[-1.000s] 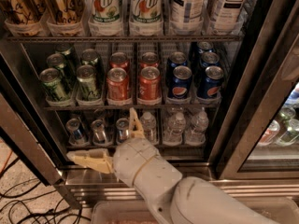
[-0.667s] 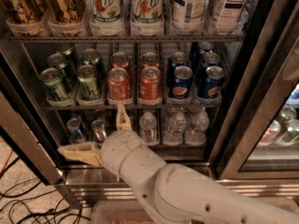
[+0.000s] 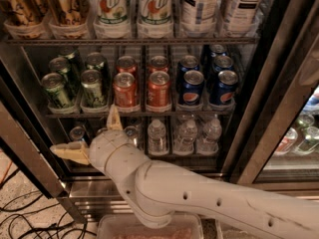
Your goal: Pick green can from middle shelf of fridge
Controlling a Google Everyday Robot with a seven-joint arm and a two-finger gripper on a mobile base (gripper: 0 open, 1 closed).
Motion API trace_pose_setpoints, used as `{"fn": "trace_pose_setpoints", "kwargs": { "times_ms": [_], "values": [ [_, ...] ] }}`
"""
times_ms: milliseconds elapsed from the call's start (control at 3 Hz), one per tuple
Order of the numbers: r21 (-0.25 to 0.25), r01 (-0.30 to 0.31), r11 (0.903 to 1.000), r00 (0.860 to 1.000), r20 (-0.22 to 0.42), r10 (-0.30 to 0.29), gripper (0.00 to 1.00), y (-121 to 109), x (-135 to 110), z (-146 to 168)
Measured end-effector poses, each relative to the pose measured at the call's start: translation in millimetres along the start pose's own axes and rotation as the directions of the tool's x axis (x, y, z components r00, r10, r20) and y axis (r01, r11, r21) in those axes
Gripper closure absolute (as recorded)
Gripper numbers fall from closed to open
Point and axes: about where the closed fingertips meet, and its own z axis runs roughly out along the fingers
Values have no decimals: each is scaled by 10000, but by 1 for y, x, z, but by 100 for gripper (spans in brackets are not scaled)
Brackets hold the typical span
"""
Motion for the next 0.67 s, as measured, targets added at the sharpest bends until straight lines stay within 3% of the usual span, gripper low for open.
{"fn": "trace_pose_setpoints", "kwargs": {
  "times_ms": [333, 667],
  "values": [
    [457, 60, 9989, 9999, -114, -55, 0, -3, 2, 22],
    [486, 66, 9988, 9999, -135, -59, 0, -2, 2, 24]
  ]
}}
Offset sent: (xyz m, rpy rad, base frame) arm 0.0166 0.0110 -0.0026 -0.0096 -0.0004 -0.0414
